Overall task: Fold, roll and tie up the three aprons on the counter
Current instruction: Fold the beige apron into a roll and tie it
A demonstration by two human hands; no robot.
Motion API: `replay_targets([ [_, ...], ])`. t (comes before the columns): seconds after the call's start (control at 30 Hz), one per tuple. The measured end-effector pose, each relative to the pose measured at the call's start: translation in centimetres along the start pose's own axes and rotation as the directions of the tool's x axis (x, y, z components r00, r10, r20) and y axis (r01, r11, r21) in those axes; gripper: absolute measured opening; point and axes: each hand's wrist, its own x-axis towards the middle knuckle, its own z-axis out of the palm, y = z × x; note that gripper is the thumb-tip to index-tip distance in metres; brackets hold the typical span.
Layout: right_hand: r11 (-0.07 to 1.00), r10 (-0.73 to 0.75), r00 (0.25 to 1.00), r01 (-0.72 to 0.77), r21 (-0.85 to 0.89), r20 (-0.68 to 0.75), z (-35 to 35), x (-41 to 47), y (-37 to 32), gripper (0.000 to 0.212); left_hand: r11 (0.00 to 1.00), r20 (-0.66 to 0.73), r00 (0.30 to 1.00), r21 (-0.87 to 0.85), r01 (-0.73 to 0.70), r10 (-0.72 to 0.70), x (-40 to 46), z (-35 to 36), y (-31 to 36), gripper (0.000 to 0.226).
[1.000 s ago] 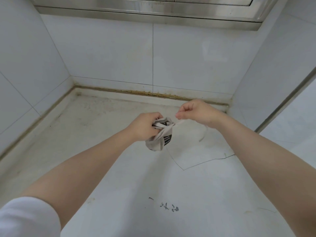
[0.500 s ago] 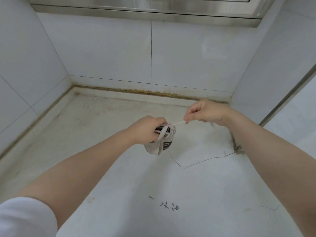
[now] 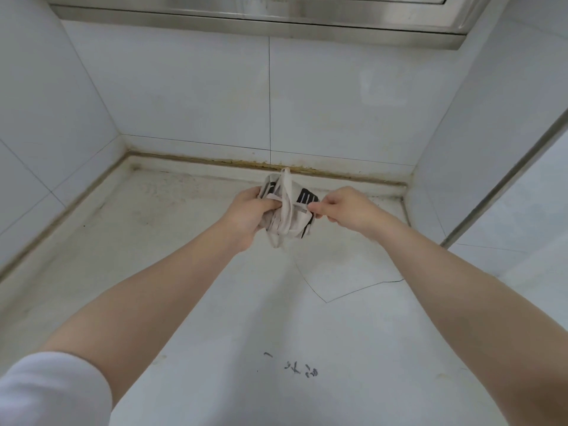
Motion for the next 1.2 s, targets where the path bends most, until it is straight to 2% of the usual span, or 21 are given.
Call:
replay_targets([
  [0.07, 0.995, 0.023, 0.999, -0.026, 0.097, 0.029, -0.1, 0.2, 0.2, 0.032, 0.997, 0.077, 0.997, -0.073, -0.013, 0.019, 0.1, -0.3, 0.0, 0.020],
  [0.2, 0.937, 0.000, 0.982, -0.067, 0.343, 0.191, -0.6, 0.3, 0.7, 0.025, 0.991, 0.179, 0.983, -0.137, -0.002, 0.027, -0.1, -0.6, 0.0, 0.024],
  [0.27, 0.899, -0.030, 0.986, -0.046, 0.435, 0.167, -0.8, 0.3, 0.9, 0.021, 0.997, 0.218, 0.976, -0.075, -0.010, 0.026, 0.1, -0.7, 0.2, 0.028],
  [0.37, 0.882, -0.042, 0.996, 0.001, 0.472, 0.077, -0.7, 0.3, 0.9, 0.017, 0.999, 0.269, 0.963, 0.032, 0.017, -0.025, 0.3, -0.9, 0.7, 0.039],
  [0.47, 0.877, -0.062, 0.998, 0.058, 0.477, -0.007, -0.7, 0.2, 0.6, 0.009, 0.989, 0.186, 0.977, -0.093, 0.119, -0.100, 0.3, -1.2, 1.3, 0.023],
  [0.53, 0.925, -0.101, 0.986, 0.141, 0.353, -0.130, -0.6, 0.2, 0.4, 0.006, 0.982, 0.108, 0.978, -0.038, 0.183, -0.178, 1.0, -1.4, 1.4, 0.039],
  [0.6, 0.961, -0.271, 0.938, 0.278, 0.000, -0.215, -0.3, 0.3, 0.4, 0.014, 0.968, 0.064, 0.966, 0.034, 0.250, -0.252, 1.5, -1.5, 1.1, 0.052],
  [0.63, 0.918, -0.364, 0.917, 0.323, -0.232, -0.165, 0.0, 0.3, 0.6, 0.016, 0.960, 0.051, 0.960, 0.066, 0.271, -0.274, 1.5, -1.5, 0.7, 0.050],
  [0.67, 0.820, -0.434, 0.898, 0.357, -0.448, -0.077, 0.5, 0.1, 0.7, 0.017, 0.954, 0.033, 0.963, 0.143, 0.262, -0.269, 1.5, -1.5, 0.3, 0.045],
  [0.7, 0.695, -0.501, 0.865, 0.410, -0.591, 0.011, 1.3, 0.0, 1.1, 0.015, 0.941, 0.013, 0.971, 0.251, 0.227, -0.237, 1.5, -1.5, -0.3, 0.041],
  [0.73, 0.570, -0.566, 0.818, 0.479, -0.668, 0.104, 2.1, -0.1, 1.5, 0.012, 0.920, 0.007, 0.980, 0.345, 0.184, -0.198, 1.4, -1.5, -0.9, 0.037],
  [0.77, 0.490, -0.590, 0.786, 0.528, -0.694, 0.182, 3.0, -0.2, 2.0, 0.010, 0.906, 0.020, 0.986, 0.400, 0.141, -0.163, 1.4, -1.6, -1.8, 0.035],
  [0.83, 0.423, -0.532, 0.794, 0.551, -0.719, 0.295, 4.5, -0.4, 2.7, 0.016, 0.898, 0.057, 0.989, 0.430, 0.097, -0.134, 1.5, -1.6, -3.8, 0.033],
  [0.87, 0.434, -0.449, 0.834, 0.518, -0.737, 0.322, 5.2, 0.0, 3.3, 0.017, 0.901, 0.061, 0.991, 0.426, 0.081, -0.118, 1.6, -1.6, -4.8, 0.032],
  [0.93, 0.668, -0.123, 0.948, 0.299, -0.682, 0.295, 6.5, 0.2, 4.1, 0.018, 0.899, 0.056, 0.995, 0.435, 0.050, -0.082, 1.9, -1.4, -6.5, 0.028],
  [0.97, 0.770, 0.025, 0.964, 0.151, -0.620, 0.266, 7.2, 0.2, 4.4, 0.019, 0.896, 0.065, 0.995, 0.444, 0.034, -0.070, 1.7, -1.3, -7.0, 0.026],
  [1.0, 0.845, 0.154, 0.956, 0.004, -0.535, 0.250, 7.9, 0.5, 4.7, 0.024, 0.902, 0.078, 0.994, 0.432, 0.031, -0.071, 2.0, -1.1, -8.0, 0.025],
  [1.07, 0.897, 0.301, 0.926, -0.192, -0.399, 0.230, 9.5, 0.9, 5.8, 0.041, 0.942, 0.101, 0.988, 0.328, 0.079, -0.118, 1.9, -0.7, -9.4, 0.028],
  [1.13, 0.865, 0.294, 0.905, -0.115, -0.488, 0.307, 10.2, 1.4, 6.3, 0.041, 0.955, 0.132, 0.977, 0.267, 0.129, -0.169, 2.2, -0.2, -10.6, 0.030],
  [1.2, 0.833, 0.205, 0.878, 0.075, -0.547, 0.433, 9.7, 1.9, 6.5, 0.024, 0.945, 0.163, 0.971, 0.305, 0.119, -0.175, 2.7, 0.1, -11.3, 0.031],
])
